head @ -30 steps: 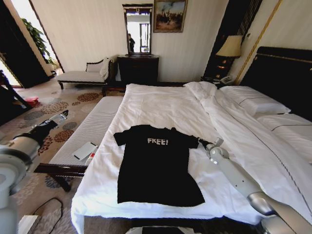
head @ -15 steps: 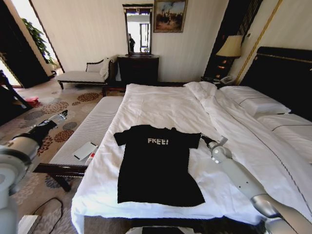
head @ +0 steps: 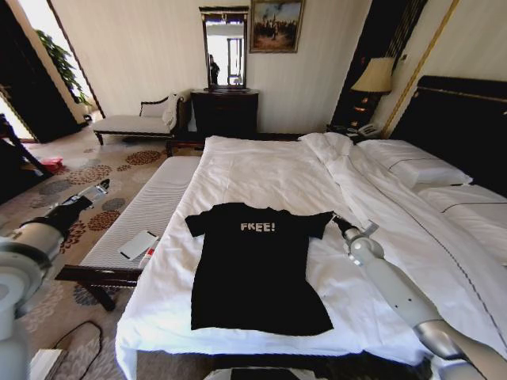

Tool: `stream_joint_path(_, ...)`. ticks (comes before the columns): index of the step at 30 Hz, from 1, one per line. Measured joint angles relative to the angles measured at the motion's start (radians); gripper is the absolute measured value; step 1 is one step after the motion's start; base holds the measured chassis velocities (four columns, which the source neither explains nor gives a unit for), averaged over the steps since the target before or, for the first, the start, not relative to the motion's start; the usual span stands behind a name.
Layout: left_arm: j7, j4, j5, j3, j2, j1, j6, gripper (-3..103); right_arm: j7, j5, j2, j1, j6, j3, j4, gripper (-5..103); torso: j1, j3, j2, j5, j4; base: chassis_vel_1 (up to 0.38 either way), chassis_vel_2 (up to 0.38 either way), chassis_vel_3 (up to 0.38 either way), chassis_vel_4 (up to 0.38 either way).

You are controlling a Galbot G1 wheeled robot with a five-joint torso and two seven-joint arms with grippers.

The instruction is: Fold the clothes on the bed.

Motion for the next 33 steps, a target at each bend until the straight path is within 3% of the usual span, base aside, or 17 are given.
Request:
stream_joint_path(1, 0.0, 0.001, 0.001, 0.0, -0.001, 0.001, 0.0, 100, 0.001, -0.009, -0.002, -0.007, -0.001, 0.005, 0.004, 3, 0.0, 0.0, 0.0, -0.0001, -0.0001, 0.0, 0.0, 0.0, 0.0)
stream_joint_path(3, 0.0, 0.003, 0.002, 0.001, -0.003, 0.003, 0.0, 100, 0.003, -0.013, -0.005, -0.016, -0.003, 0.01, 0.011, 3, 0.0, 0.0, 0.0, -0.0005, -0.0001, 0.0, 0.0, 0.0, 0.0)
stream_joint_path(4, 0.0, 0.006, 0.006, 0.004, -0.007, 0.007, 0.0, 100, 0.01, -0.016, -0.01, -0.033, -0.009, 0.02, 0.025, 14, 0.0, 0.0, 0.0, -0.0004, -0.0002, 0.0, 0.0, 0.0, 0.0)
stream_joint_path(7, 0.0, 0.012, 0.013, 0.01, -0.013, 0.012, 0.0, 100, 0.029, -0.011, -0.021, -0.069, -0.021, 0.043, 0.058, 19, 0.0, 0.0, 0.0, 0.0, 0.0, 0.0, 0.0, 0.0, 0.0)
stream_joint_path(10, -0.001, 0.024, 0.017, 0.013, -0.017, 0.018, 0.004, 100, 0.073, 0.01, -0.053, -0.152, -0.04, 0.087, 0.142, 36, 0.0, 0.0, 0.0, 0.0, -0.0003, 0.0, 0.0, 0.0, 0.0)
stream_joint_path(12, -0.004, 0.028, 0.017, 0.015, -0.017, 0.018, 0.005, 100, 0.081, 0.016, -0.061, -0.172, -0.044, 0.099, 0.167, 36, 0.0, 0.0, 0.0, 0.0005, -0.0005, 0.0, 0.0, 0.0, 0.0)
stream_joint_path(13, -0.008, 0.036, 0.017, 0.018, -0.017, 0.018, 0.007, 100, 0.096, 0.025, -0.079, -0.214, -0.051, 0.126, 0.226, 46, 0.0, 0.0, 0.0, -0.0004, -0.0002, 0.0, 0.0, 0.0, 0.0)
stream_joint_path(17, -0.015, 0.057, 0.02, 0.039, -0.015, 0.017, 0.008, 100, 0.117, 0.032, -0.097, -0.277, -0.056, 0.168, 0.328, 57, 0.0, 0.0, 0.0, -0.0002, -0.0003, 0.0, 0.0, 0.0, 0.0)
stream_joint_path(19, -0.022, 0.077, 0.008, 0.07, -0.013, 0.012, 0.009, 100, 0.13, 0.035, -0.101, -0.306, -0.057, 0.187, 0.397, 68, 0.0, 0.0, 0.0, -0.0006, 0.0, 0.0, 0.0, 0.0, 0.0)
stream_joint_path(21, -0.028, 0.093, 0.001, 0.096, -0.009, 0.005, 0.009, 100, 0.137, 0.034, -0.101, -0.314, -0.057, 0.191, 0.426, 68, 0.0, 0.0, 0.0, -0.0005, 0.0002, 0.0, 0.0, 0.0, 0.0)
stream_joint_path(28, -0.014, 0.201, -0.006, 0.279, 0.015, -0.059, 0.01, 100, 0.159, -0.026, -0.071, -0.32, -0.049, 0.172, 0.506, 98, 0.0, 0.0, 0.0, -0.0003, -0.0001, 0.0, 0.0, 0.0, 0.0)
stream_joint_path(33, 0.006, 0.248, 0.045, 0.33, 0.001, -0.068, 0.01, 100, 0.201, -0.081, -0.034, -0.314, -0.064, 0.154, 0.501, 100, 0.0, 0.0, 0.0, -0.0006, 0.0, 0.0, 0.0, 0.0, 0.0)
